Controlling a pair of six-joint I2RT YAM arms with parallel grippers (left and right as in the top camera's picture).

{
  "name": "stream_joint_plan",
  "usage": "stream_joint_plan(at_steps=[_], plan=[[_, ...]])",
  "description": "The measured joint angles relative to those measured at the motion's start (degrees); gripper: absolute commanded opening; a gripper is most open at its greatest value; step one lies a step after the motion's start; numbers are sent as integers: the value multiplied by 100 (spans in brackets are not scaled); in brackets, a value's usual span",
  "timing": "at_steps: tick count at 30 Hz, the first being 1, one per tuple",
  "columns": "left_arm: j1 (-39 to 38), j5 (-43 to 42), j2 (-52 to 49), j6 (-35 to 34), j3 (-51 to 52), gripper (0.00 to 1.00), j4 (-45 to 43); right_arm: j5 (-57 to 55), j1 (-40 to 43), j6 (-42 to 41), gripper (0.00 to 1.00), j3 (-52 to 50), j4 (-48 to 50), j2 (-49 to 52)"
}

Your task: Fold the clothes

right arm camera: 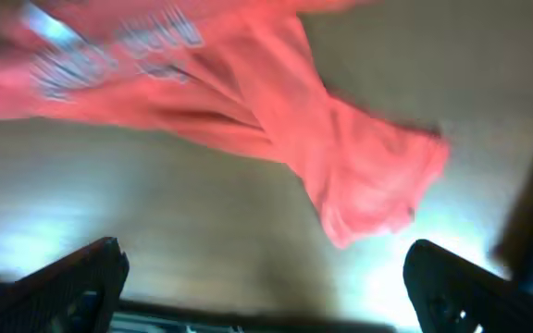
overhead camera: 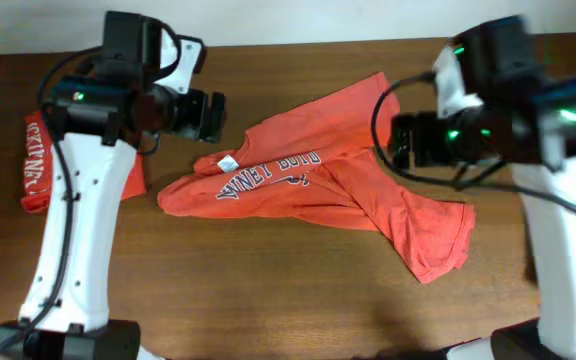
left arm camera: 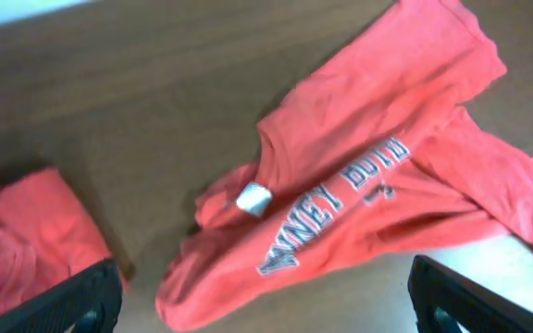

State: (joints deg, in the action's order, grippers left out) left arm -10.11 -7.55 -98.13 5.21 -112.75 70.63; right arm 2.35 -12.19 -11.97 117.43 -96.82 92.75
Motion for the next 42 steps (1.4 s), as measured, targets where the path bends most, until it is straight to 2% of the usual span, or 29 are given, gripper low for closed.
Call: stream_joint_plan(at_steps=[4, 7, 12, 14, 16, 18, 24, 29, 33, 36, 42], plan=[[17, 4, -254, 160, -2, 99, -310, -358, 479, 0, 99, -1631, 50, 28], [15, 2, -420, 304, -4, 99, -496, -551, 997, 118, 100, -2671, 474, 35], [15, 2, -710, 404, -9, 99, -688, -369, 1360, 542, 90, -3939, 1399, 31], [15, 4, -824, 420, -9, 99, -741, -114, 1360, 684, 82, -4319, 1821, 31], [15, 4, -894, 424, -9, 99, -782, 42, 1360, 758, 68, -4597, 2140, 31], [15, 4, -940, 424, -9, 99, -793, 168, 1360, 800, 63, -4968, 2509, 31], [15, 7, -946, 424, -9, 99, -925, 472, 1360, 820, 57, -5604, 3287, 31], [15, 4, -946, 424, -9, 99, -925, 533, 1325, 817, 57, -6076, 3926, 17], [15, 4, -946, 424, -9, 99, -929, 533, 1246, 835, 21, -6328, 4430, 20], [15, 7, -946, 424, -9, 99, -931, 520, 1246, 839, 4, -6328, 4607, 13], [15, 4, -946, 424, -9, 99, -940, 505, 1246, 813, 4, -6328, 4752, 13]])
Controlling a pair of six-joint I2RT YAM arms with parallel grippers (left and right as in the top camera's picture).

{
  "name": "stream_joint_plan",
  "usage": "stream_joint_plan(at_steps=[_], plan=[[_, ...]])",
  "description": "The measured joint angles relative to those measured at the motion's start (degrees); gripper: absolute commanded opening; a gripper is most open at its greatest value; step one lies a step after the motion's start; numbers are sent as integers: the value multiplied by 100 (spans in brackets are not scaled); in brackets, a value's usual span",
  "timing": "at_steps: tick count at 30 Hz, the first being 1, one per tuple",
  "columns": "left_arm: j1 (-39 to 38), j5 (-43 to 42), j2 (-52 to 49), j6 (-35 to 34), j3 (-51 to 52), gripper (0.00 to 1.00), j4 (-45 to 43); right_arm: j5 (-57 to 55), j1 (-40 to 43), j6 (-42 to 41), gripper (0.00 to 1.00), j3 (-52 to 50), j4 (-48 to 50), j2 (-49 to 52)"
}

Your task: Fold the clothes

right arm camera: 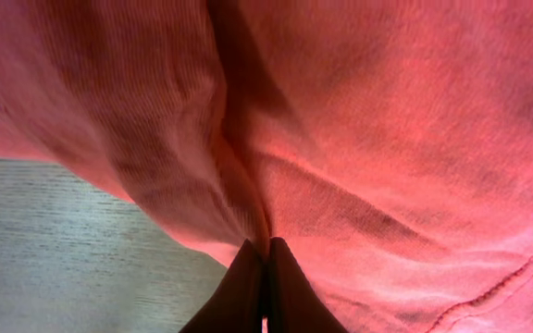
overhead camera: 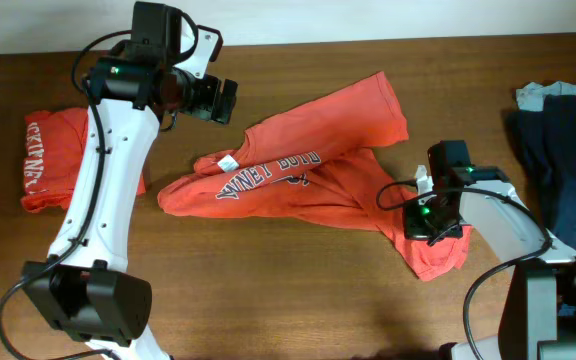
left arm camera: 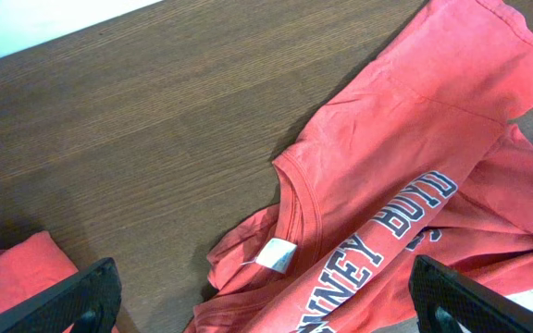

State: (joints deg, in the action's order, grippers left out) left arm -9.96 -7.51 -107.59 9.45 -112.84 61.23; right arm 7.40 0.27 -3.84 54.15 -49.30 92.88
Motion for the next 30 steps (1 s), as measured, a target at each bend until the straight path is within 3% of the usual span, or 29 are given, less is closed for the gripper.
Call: stream_joint_plan(at_steps=[4, 12, 16, 23, 30], plan=[[0, 0, 0, 0, 0, 99, -17, -140, 0, -2, 4, 393, -402, 20], [0, -2, 0, 0, -2, 95, -52, -632, 0, 284, 4, 4616, -2186, 13], [0, -61, -2, 2, -136, 94, -37, -726, 0, 461, 4, 5908, -2900, -31], [0, -1338, -2, 651, -697, 97, -70, -885, 0, 632, 4, 6227, -3541, -35], [0, -1541, -275, 903, -739, 95, -153, -901, 0, 688, 4, 6638, -3801, -35]])
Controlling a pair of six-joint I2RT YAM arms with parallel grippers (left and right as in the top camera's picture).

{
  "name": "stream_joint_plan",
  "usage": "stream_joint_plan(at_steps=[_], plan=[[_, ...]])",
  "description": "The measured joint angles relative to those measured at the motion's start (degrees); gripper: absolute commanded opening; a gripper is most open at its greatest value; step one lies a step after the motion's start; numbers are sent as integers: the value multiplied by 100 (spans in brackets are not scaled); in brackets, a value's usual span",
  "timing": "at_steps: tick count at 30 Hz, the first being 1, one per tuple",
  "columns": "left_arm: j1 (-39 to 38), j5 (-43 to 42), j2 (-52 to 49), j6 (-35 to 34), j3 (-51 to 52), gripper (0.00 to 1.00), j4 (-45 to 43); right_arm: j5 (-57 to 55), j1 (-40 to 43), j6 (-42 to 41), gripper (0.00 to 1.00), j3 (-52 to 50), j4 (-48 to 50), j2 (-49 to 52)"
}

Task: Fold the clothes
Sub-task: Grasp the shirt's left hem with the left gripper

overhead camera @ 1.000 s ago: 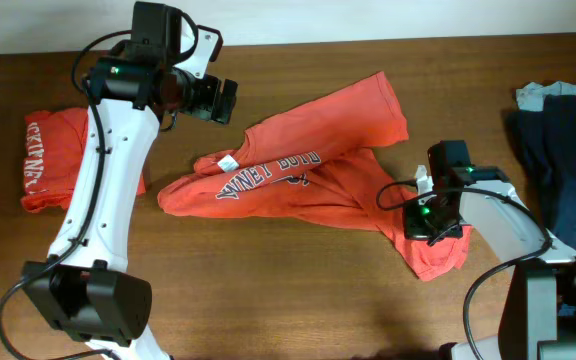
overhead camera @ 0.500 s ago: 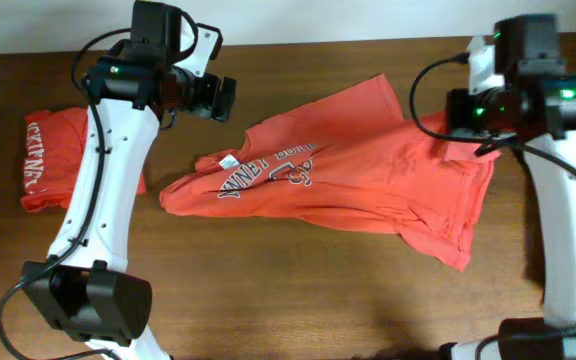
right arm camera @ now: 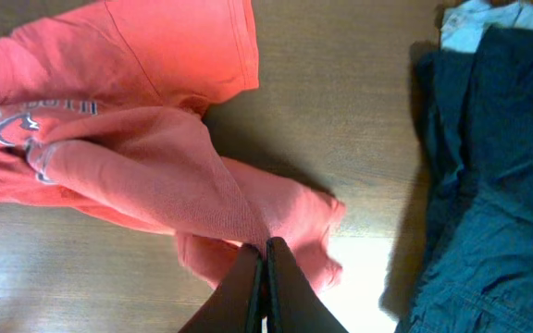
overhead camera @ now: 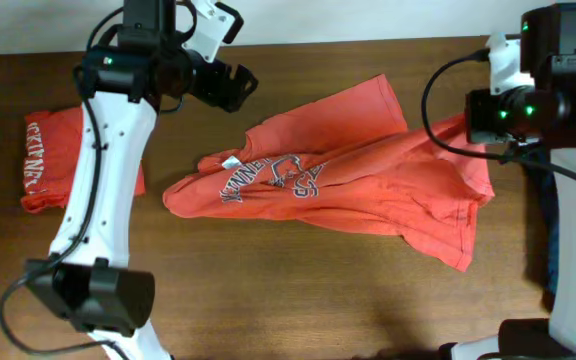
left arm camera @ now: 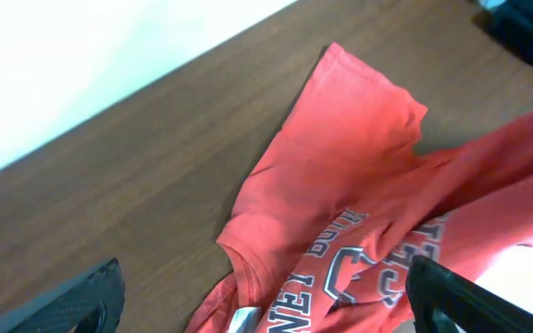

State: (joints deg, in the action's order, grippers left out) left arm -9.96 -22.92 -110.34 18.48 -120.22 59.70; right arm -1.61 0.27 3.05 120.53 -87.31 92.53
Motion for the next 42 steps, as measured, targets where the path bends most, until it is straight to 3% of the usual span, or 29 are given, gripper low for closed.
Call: stream_joint_plan(at_steps=[9, 10, 12, 13, 28, 42], plan=[[0, 549, -1530, -306, -15, 93, -380, 81, 0, 2, 4, 146, -57, 0], [0, 599, -1585, -361, -15, 89, -407, 81, 0, 0, 4, 146, -57, 0], [0, 671, -1655, -503, -15, 68, -439, 81, 0, 4, 4, 146, -55, 4], [-4, 697, -1670, -592, -15, 64, -448, 85, 0, 0, 4, 146, -57, 11], [-487, 1335, -2511, -785, -22, 63, -879, 101, 0, 0, 4, 146, 35, 229], [-487, 1095, -3060, -807, -22, 57, -702, 101, 0, 15, 4, 146, 76, 229]])
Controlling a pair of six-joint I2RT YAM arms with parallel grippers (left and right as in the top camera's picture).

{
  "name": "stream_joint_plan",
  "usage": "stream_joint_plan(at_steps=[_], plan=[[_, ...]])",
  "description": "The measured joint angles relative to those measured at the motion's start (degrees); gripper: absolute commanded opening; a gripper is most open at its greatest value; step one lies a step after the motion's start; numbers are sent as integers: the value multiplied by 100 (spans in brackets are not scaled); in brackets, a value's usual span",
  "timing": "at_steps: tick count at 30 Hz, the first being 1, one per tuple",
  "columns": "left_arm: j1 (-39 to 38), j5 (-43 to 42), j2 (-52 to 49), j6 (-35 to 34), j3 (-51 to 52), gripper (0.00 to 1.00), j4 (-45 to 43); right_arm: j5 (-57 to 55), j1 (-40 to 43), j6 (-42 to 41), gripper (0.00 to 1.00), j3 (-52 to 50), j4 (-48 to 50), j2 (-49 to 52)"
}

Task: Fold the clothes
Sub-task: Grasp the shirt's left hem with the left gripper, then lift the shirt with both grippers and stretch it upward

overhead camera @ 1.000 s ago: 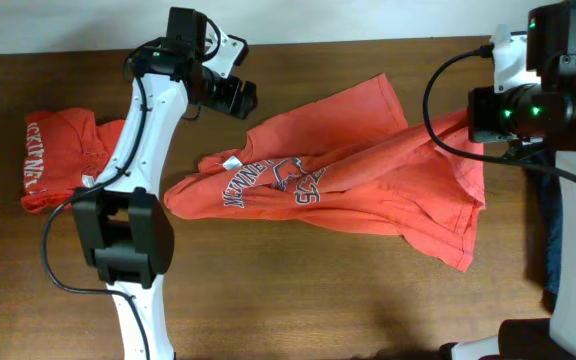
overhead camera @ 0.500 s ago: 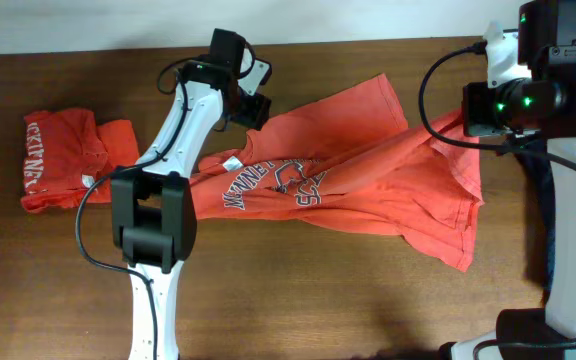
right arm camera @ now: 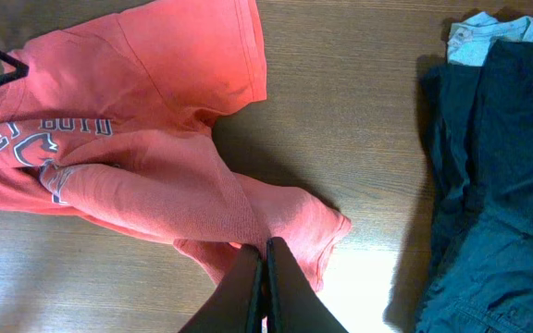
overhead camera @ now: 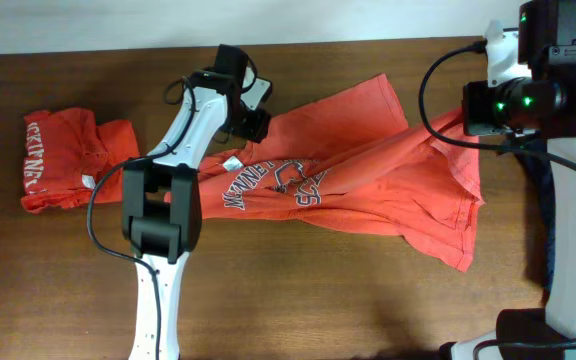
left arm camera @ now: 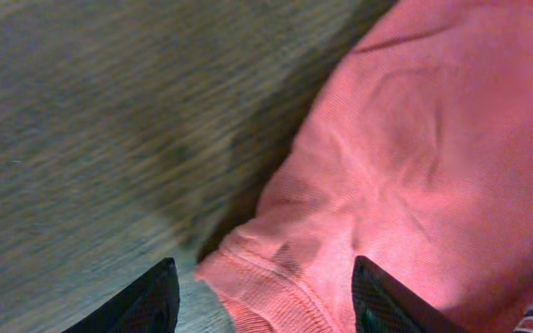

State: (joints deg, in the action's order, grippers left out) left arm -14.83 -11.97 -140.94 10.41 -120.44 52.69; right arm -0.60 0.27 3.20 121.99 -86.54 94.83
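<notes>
An orange T-shirt (overhead camera: 348, 175) with dark lettering lies stretched across the middle of the table. My left gripper (overhead camera: 259, 122) is low at the shirt's upper-left edge. In the left wrist view it (left arm camera: 268, 301) is open, its fingers (left arm camera: 152, 301) straddling a ribbed hem of the shirt (left arm camera: 378, 176). My right gripper (overhead camera: 468, 118) is raised at the right rear. In the right wrist view it (right arm camera: 266, 246) is shut on a bunch of the shirt's fabric (right arm camera: 155, 194), which hangs from it to the table.
A folded orange shirt (overhead camera: 63, 160) lies at the table's left edge. A pile of dark blue clothes (right arm camera: 489, 185) with a light blue piece sits at the far right. Bare wood table (overhead camera: 298, 300) runs along the front.
My left gripper was open high over the back of the table and is now down at the shirt's upper-left edge. The right gripper keeps its hold and has hardly moved.
Both grippers were open above a crumpled shirt. Then the right gripper was down and shut on the shirt's lower right part. Then it was raised at the right rear with the shirt stretched out. Now the left gripper has come down to the shirt's edge.
</notes>
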Motion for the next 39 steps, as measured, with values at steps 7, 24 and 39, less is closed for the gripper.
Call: stream_joint_plan(at_steps=[7, 24, 39], plan=[[-155, -94, -127, -35, -22, 15, 59, 0, 0, 7, 4, 0, 0, 0], [264, 393, -136, -131, -4406, 1, 2330, 2, 0, 28, 4, 4, 304, 0], [739, 1292, 2339, -280, -5818, 0, 3338, 916, 540, 153, 4, 1895, -592, 4]])
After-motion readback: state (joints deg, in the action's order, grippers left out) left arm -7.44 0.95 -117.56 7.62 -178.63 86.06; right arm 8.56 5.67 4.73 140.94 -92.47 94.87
